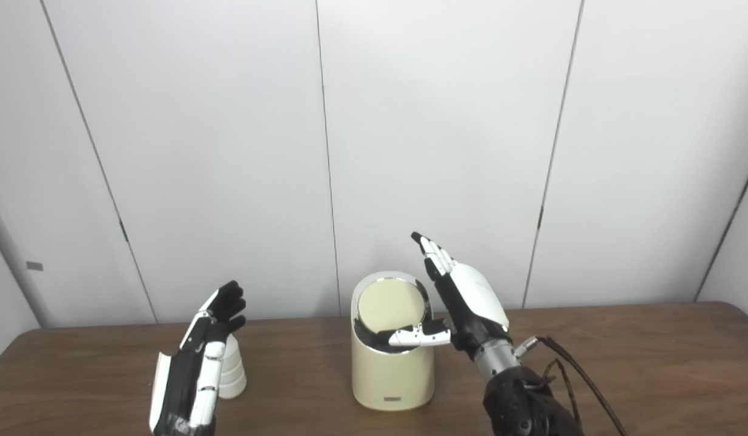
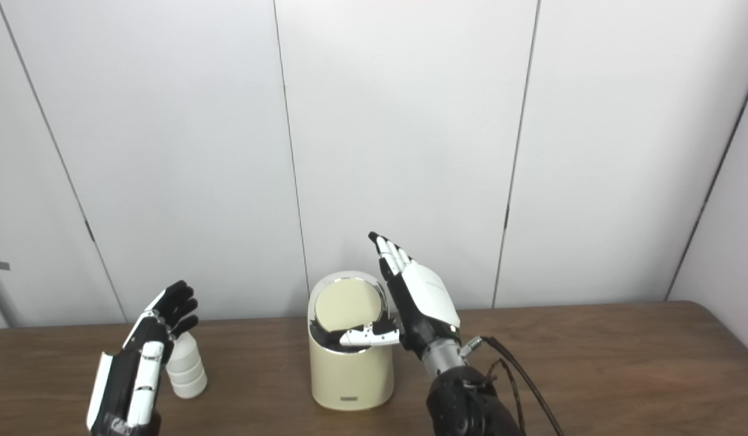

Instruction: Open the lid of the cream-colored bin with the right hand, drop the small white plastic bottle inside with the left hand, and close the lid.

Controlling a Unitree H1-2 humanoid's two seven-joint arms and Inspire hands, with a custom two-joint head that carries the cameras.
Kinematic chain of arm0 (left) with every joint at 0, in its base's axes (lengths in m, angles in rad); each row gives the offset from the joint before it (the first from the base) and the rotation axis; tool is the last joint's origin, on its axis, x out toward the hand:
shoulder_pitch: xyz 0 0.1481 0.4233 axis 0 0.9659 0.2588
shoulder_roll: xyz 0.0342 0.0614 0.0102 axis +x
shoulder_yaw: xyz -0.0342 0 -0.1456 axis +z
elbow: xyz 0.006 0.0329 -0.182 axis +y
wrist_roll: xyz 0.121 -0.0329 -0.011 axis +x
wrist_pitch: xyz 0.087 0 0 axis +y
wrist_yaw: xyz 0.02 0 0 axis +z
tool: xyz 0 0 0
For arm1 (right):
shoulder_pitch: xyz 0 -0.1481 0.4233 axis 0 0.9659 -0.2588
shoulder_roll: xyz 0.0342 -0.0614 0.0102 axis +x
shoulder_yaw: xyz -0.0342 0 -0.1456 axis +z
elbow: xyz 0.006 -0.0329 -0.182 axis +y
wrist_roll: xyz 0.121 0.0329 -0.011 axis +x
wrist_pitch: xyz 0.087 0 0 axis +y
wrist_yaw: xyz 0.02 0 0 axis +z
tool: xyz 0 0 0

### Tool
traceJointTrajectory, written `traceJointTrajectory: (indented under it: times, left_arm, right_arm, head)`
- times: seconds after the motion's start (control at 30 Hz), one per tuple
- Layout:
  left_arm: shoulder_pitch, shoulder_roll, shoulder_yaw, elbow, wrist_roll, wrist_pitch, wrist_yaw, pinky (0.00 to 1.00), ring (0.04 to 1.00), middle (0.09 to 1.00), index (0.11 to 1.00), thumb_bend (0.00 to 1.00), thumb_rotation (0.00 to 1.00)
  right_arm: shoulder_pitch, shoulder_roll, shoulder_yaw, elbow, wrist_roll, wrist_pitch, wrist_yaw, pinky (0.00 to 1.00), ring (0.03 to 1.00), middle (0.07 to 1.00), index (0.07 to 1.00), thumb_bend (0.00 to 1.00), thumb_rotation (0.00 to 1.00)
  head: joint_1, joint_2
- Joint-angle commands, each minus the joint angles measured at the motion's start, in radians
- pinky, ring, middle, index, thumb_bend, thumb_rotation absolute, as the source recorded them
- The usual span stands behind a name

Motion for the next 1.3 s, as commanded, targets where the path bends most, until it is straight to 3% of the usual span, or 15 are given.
traceJointTrajectory:
  times: [0.0,0.47,0.87,1.13,1.27]
  left_arm:
    - [-0.026,0.005,-0.004,-0.032,0.010,-0.005,0.004,0.85,0.878,0.889,0.891,0.41,0.88]
    - [-0.022,-0.003,-0.004,-0.039,0.008,-0.004,0.007,0.85,0.875,0.887,0.887,0.42,0.87]
    - [-0.020,-0.005,-0.006,-0.051,0.008,0.006,0.007,0.85,0.876,0.888,0.889,0.41,0.87]
    - [-0.016,-0.003,-0.009,-0.061,0.007,0.014,0.002,0.85,0.880,0.892,0.892,0.42,0.87]
    - [-0.017,-0.006,-0.009,-0.063,0.008,0.017,0.005,0.85,0.877,0.890,0.891,0.42,0.87]
  right_arm:
    - [-0.062,0.000,0.001,-0.011,-0.017,-0.008,-0.022,1.00,1.000,1.000,1.000,0.75,0.44]
    - [-0.078,0.009,0.002,0.042,-0.036,0.002,-0.057,0.99,1.000,1.000,1.000,0.71,0.46]
    - [-0.091,0.012,-0.002,0.091,-0.037,0.009,-0.087,0.97,1.000,1.000,1.000,0.72,0.36]
    - [-0.093,0.009,0.002,0.091,-0.049,0.027,-0.086,0.95,1.000,1.000,1.000,0.60,0.27]
    - [-0.094,0.009,0.003,0.093,-0.048,0.026,-0.088,0.94,1.000,1.000,1.000,0.59,0.25]
  head:
    - [-0.001,0.001]
    - [-0.001,0.004]
    - [0.001,0.010]
    - [0.001,0.013]
    - [0.000,0.016]
